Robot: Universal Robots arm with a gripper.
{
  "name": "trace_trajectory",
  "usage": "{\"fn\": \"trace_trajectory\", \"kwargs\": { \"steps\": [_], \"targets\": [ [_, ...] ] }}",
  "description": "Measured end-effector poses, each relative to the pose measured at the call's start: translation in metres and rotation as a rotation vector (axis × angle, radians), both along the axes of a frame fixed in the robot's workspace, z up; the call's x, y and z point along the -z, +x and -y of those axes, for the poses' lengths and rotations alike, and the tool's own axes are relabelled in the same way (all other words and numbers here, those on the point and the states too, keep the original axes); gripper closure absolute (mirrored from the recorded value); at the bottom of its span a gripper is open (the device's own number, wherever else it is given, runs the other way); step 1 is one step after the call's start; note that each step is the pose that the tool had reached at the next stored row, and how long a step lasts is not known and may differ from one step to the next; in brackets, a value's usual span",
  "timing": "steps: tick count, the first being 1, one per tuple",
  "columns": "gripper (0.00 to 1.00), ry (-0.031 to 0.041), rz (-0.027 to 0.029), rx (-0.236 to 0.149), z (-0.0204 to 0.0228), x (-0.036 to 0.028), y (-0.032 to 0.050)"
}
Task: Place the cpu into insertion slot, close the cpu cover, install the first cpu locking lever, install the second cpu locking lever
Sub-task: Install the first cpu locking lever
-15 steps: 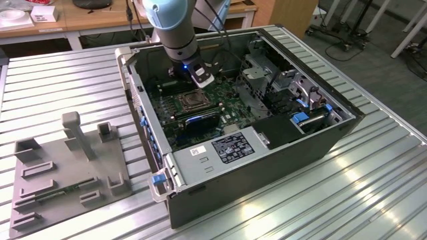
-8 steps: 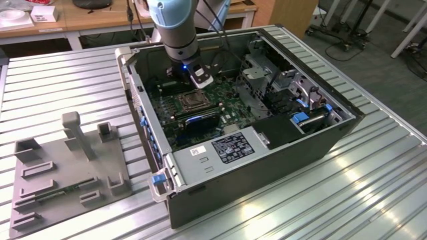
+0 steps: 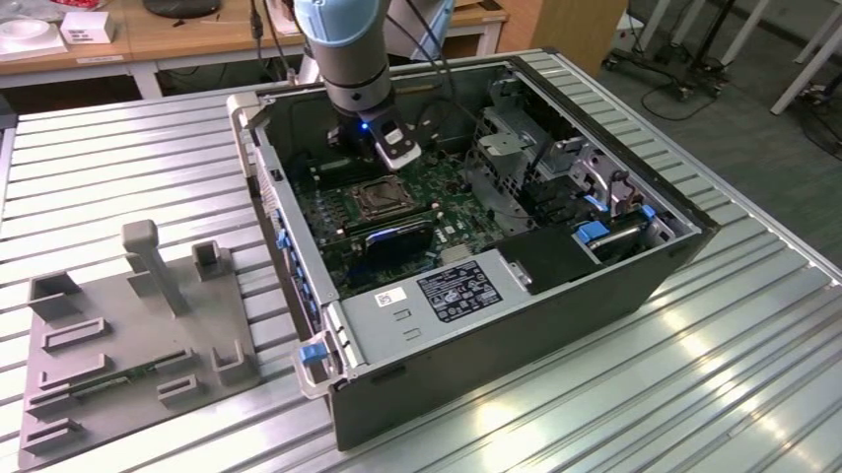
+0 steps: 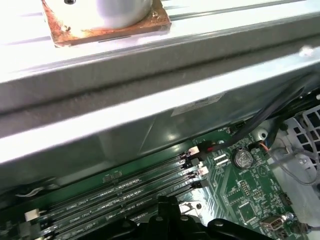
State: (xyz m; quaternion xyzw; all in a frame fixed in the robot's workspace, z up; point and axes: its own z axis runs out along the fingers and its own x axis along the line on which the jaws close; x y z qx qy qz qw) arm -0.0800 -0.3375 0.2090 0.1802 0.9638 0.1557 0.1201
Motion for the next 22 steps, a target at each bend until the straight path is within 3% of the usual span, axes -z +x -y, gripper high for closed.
{"fn": "trace_trajectory", "kwargs": {
  "steps": [3,6,9,12,14,17,19,20,22],
  "targets": [
    [0.89,-0.0026,-0.0220,0.000,-0.0001,-0.0051,0.0004],
    [0.89,-0.0177,-0.0478,0.000,0.0000,-0.0073,0.0008],
    [0.89,-0.0441,-0.0666,0.001,0.0000,-0.0086,0.0008],
    [0.89,-0.0818,-0.0866,0.000,0.0000,-0.0088,0.0008],
    [0.89,-0.1121,-0.1041,-0.001,0.0000,-0.0088,0.0009],
    [0.89,-0.1520,-0.1383,-0.004,0.0000,-0.0088,0.0009],
    [0.89,-0.1621,-0.1589,-0.011,0.0000,-0.0088,0.0014],
    [0.89,-0.1624,-0.1637,-0.016,0.0000,-0.0087,0.0021],
    [0.89,-0.1637,-0.1673,-0.028,0.0000,-0.0087,0.0028]
  ]
}}
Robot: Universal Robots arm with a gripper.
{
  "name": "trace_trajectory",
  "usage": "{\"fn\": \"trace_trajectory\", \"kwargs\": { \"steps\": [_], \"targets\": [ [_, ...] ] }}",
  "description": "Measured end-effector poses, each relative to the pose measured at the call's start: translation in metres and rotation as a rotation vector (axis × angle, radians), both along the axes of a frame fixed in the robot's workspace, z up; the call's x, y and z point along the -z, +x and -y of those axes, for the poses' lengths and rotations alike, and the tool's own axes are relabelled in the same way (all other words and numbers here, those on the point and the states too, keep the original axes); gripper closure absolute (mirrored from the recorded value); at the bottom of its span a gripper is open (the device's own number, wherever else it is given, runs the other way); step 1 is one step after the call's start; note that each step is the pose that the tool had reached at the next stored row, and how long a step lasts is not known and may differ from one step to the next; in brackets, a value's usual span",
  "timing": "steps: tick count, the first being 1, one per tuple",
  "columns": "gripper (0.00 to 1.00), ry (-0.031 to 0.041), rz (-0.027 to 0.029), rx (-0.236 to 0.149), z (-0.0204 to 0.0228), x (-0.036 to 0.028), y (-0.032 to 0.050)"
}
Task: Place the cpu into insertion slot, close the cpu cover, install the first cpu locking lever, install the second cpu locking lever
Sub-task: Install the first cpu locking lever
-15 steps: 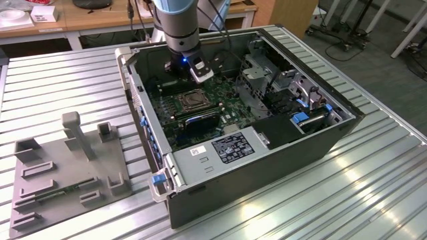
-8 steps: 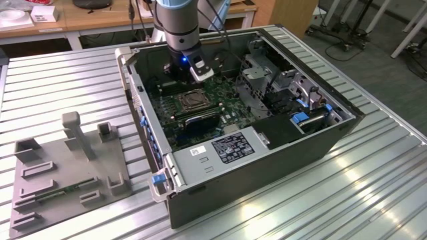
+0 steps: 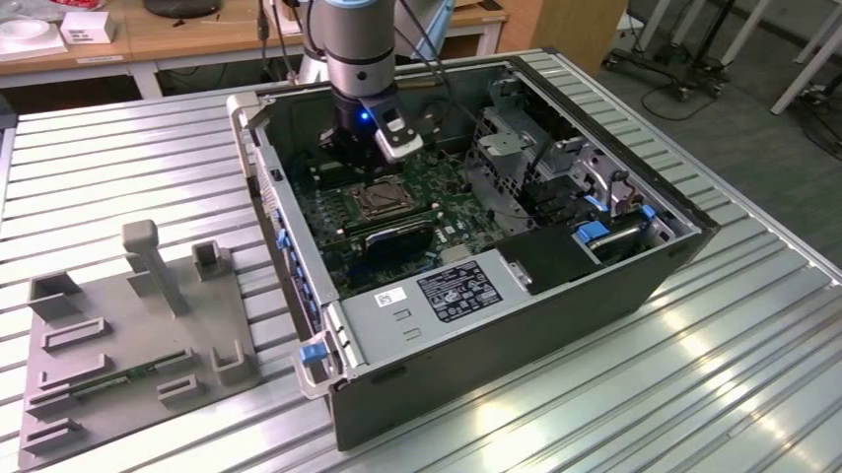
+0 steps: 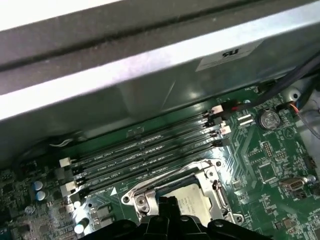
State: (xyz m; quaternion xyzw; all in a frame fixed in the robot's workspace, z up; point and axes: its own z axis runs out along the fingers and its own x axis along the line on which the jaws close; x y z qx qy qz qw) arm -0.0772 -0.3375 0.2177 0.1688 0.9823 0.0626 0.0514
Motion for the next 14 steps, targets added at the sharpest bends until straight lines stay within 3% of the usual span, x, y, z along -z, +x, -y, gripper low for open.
{"fn": "trace_trajectory", "kwargs": {
  "steps": [2,5,7,11,12,14],
  "targets": [
    [0.89,-0.0002,-0.0036,-0.017,-0.0001,0.0004,0.0002],
    [0.89,-0.0045,-0.0173,-0.045,0.0000,0.0011,0.0002],
    [0.89,-0.0096,-0.0305,-0.063,0.0000,0.0016,0.0002],
    [0.89,-0.0261,-0.0633,-0.098,-0.0001,0.0025,0.0002],
    [0.89,-0.0281,-0.0673,-0.107,0.0000,0.0025,0.0002],
    [0.89,-0.0287,-0.0676,-0.122,0.0000,0.0025,0.0002]
  ]
}}
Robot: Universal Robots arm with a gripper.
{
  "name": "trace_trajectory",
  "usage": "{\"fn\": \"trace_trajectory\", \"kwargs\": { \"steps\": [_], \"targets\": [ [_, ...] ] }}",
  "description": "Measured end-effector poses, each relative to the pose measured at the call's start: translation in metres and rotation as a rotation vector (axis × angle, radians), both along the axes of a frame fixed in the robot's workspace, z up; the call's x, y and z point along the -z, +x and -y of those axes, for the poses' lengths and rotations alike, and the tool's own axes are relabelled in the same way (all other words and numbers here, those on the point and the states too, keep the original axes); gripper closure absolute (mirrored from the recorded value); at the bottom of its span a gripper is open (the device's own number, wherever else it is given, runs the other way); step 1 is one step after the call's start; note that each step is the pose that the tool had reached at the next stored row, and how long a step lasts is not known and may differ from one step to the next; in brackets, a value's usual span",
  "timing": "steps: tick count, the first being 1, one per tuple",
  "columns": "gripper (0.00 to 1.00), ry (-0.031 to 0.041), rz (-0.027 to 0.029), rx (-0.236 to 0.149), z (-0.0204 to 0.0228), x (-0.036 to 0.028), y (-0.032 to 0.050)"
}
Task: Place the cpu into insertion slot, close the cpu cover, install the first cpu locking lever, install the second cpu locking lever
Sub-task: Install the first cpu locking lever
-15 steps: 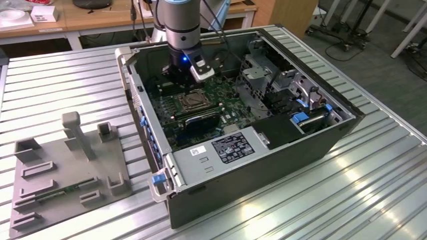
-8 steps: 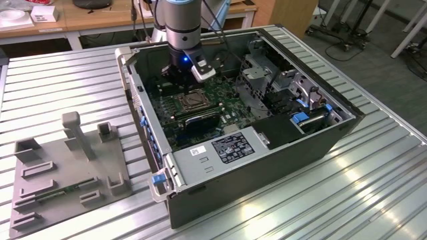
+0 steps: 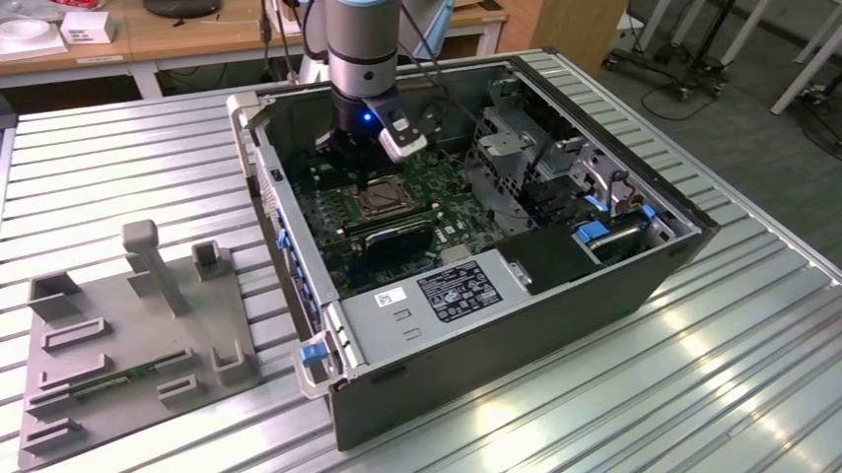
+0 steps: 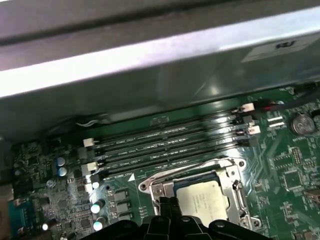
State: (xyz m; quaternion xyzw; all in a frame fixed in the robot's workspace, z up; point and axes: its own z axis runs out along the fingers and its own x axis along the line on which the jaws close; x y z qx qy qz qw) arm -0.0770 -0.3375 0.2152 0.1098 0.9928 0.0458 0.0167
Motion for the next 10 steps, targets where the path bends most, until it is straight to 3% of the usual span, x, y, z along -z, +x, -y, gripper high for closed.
{"fn": "trace_trajectory", "kwargs": {
  "steps": [10],
  "targets": [
    [0.89,-0.0001,-0.0001,-0.141,0.0000,0.0024,0.0000]
  ]
}}
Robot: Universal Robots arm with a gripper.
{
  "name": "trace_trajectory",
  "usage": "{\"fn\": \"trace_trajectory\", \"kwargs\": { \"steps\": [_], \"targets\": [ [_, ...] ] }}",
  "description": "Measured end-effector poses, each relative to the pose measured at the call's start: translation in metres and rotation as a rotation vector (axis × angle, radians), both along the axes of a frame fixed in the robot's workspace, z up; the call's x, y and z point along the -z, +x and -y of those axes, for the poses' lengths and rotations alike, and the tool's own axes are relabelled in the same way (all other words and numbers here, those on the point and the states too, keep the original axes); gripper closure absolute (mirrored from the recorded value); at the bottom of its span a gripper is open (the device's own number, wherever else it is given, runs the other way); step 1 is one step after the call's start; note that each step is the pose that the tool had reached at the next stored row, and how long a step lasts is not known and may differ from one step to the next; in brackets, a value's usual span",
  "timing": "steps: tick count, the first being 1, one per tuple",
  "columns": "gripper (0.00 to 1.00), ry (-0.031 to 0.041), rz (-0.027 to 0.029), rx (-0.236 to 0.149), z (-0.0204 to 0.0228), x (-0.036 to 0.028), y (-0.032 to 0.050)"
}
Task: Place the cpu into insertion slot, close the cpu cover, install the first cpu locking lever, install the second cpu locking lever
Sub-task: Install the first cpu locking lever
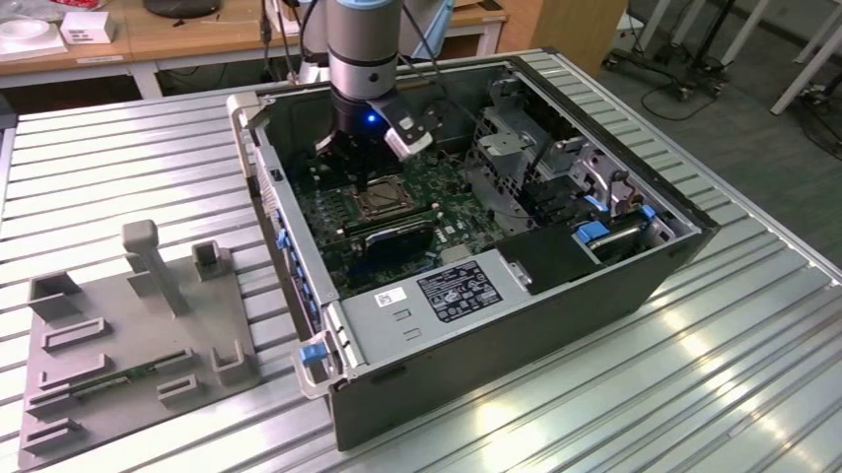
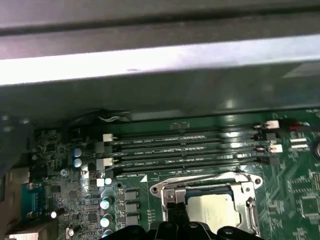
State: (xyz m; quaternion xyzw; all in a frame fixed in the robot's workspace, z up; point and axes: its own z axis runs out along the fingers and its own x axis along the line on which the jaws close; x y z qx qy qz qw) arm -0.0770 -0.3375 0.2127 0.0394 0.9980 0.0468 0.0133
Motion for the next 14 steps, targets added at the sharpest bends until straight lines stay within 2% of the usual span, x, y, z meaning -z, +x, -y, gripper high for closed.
{"fn": "trace_trajectory", "kwargs": {
  "steps": [6,14],
  "targets": [
    [0.89,0.0003,0.0002,-0.031,0.0001,0.0002,0.0041],
    [0.89,0.0002,0.0001,-0.039,0.0005,0.0006,0.0251]
  ]
}}
